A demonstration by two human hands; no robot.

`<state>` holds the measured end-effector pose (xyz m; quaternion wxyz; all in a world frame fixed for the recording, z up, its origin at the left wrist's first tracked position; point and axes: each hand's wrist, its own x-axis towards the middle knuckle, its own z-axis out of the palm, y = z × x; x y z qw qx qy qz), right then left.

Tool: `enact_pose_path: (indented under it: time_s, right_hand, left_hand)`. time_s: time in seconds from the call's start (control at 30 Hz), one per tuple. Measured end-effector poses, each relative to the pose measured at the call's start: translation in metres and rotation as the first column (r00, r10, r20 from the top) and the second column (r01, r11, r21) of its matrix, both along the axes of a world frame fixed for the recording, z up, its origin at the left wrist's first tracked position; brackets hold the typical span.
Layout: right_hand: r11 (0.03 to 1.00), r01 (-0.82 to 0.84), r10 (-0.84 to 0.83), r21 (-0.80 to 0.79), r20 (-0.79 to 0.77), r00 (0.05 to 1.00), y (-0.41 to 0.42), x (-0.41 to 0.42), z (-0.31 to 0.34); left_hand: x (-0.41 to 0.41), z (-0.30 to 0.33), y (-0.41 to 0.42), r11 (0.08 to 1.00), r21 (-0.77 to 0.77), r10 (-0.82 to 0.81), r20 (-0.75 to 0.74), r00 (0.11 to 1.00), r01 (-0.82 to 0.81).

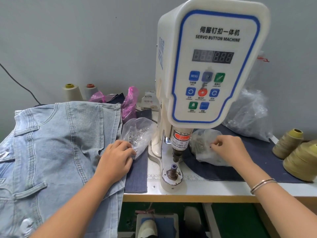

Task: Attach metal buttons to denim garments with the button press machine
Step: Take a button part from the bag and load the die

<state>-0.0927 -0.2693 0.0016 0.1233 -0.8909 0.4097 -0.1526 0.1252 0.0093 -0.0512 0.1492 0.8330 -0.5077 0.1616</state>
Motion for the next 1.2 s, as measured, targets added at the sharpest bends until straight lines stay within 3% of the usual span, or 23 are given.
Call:
enact_pose_path:
  time_s: [0.13,0.2,0.27,0.33,0.4,0.53,0.87,1.2]
  right_hand:
    - [0.998,0.053,-0.055,0.016,0.345,0.937,0.024,-0.015,0.014]
    - [0.954,-0.044,-0.116,0.296,0.502,0.857,0.053,-0.015,0.018]
    - [0.751,-0.242,-0.168,0.614,0.532,0.830,0.090,-0.009,0.012]
    - [0.568,-0.322,-0.169,0.758,0.490,0.855,0.120,-0.003,0.000]
    - [0.443,-0.358,-0.228,0.822,0.489,0.842,0.134,0.002,-0.008]
    - [0.280,-0.401,-0.350,0.872,0.481,0.804,0.135,0.006,-0.014]
    - [-0.136,-0.545,-0.524,0.827,0.406,0.748,0.132,0.009,-0.024]
    - [-0.265,-0.576,-0.623,0.773,0.318,0.714,0.136,0.009,-0.018]
  left_hand:
    - [0.000,-0.002,0.001,1.000,-0.023,0.001,-0.006,1.000,-0.001]
    - [0.001,-0.003,0.001,0.999,-0.038,0.003,-0.005,1.000,-0.003]
    - [0.002,-0.005,0.000,0.999,-0.049,0.005,-0.008,1.000,-0.005]
    - [0.001,-0.005,0.000,0.999,-0.053,0.007,-0.009,1.000,-0.008]
    - [0.000,-0.005,0.000,0.998,-0.060,0.008,-0.014,1.000,-0.009]
    - [0.000,-0.005,0.000,0.997,-0.073,0.010,-0.015,1.000,-0.011]
    - [0.002,-0.007,-0.001,0.996,-0.088,0.008,-0.016,1.000,-0.010]
    - [0.001,-0.005,0.000,0.996,-0.086,0.017,-0.031,0.999,-0.019]
